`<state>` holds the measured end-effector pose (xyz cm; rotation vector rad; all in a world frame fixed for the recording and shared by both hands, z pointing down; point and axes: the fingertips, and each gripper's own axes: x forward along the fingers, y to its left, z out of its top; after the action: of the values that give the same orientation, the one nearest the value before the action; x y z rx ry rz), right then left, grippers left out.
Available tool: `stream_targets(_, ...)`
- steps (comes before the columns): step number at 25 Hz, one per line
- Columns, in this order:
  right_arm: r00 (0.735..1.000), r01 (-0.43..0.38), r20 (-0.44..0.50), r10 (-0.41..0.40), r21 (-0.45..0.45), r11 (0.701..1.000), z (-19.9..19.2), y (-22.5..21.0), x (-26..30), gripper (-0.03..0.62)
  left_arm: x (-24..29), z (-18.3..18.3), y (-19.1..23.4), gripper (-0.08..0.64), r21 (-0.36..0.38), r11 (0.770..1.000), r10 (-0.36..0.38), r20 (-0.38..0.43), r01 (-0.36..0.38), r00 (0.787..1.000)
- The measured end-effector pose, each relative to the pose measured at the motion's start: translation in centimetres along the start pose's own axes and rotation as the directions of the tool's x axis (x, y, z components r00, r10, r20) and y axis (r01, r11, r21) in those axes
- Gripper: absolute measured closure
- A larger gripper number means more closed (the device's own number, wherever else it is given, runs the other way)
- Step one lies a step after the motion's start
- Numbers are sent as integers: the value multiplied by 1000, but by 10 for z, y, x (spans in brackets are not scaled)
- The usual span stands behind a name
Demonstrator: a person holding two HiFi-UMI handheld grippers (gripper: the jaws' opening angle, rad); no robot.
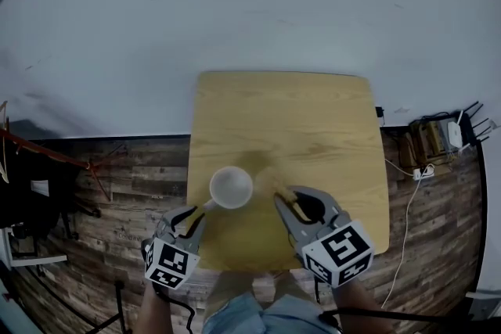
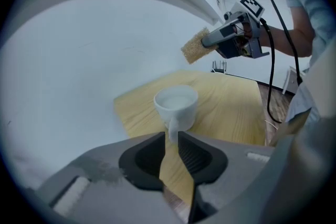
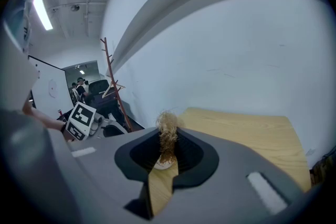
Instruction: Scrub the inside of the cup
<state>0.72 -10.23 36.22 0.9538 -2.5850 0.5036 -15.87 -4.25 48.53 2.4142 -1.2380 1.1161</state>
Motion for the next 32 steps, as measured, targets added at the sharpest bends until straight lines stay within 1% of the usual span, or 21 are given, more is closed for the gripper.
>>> stream_targets(1,1000,-7,9,7,-5,1000,2,2,-2,532,-10,5,4,471,-22,999,32,16,-32,999)
stream_targets(3,999,-19,26,20,-19,1000,7,6,-9,531,-32,22,12,471,-87,992,100,73,-93,992)
stream_targets(5,999,-29,43,30,-38,999,11,11,-18,531,-53,44,14,471,-173,976,161,142,-136,977)
stream_targets(7,997,-33,70,37,-63,997,18,16,-27,531,-71,71,14,473,-257,953,216,209,-160,954)
stream_targets(8,995,-32,91,39,-75,997,23,18,-31,531,-79,85,14,476,-295,940,244,239,-169,940)
stream_targets(10,990,-30,134,43,-97,995,35,23,-39,530,-96,111,15,538,-358,912,313,291,-200,904)
stream_targets(12,985,-31,164,52,-127,991,44,31,-45,529,-115,133,16,538,-400,882,391,324,-250,861)
stream_targets(14,981,-36,181,65,-158,987,49,38,-49,529,-132,152,12,538,-415,856,463,348,-308,815)
stream_targets(16,978,-42,191,77,-180,983,52,43,-53,530,-145,167,3,538,-426,835,512,373,-348,774)
stream_targets(17,977,-45,195,82,-190,981,54,44,-54,531,-149,173,-2,538,-434,828,526,382,-356,759)
stream_targets(18,977,-46,197,87,-201,978,56,46,-56,531,-151,176,-7,538,-442,822,536,388,-359,750)
stream_targets(22,972,-48,212,103,-250,967,65,53,-62,534,-153,184,-21,538,-468,810,553,404,-355,729)
stream_targets(25,970,-44,221,104,-258,965,70,55,-65,534,-157,188,-20,538,-483,798,570,411,-360,712)
stream_targets(28,969,-43,224,104,-261,964,72,57,-64,534,-158,188,-21,538,-480,797,573,410,-366,710)
stream_targets(30,969,-43,224,105,-266,963,73,58,-64,534,-158,191,-22,538,-471,802,571,423,-367,704)
stream_targets(32,969,-39,225,102,-270,962,73,57,-63,534,-157,194,-23,538,-476,803,568,427,-359,703)
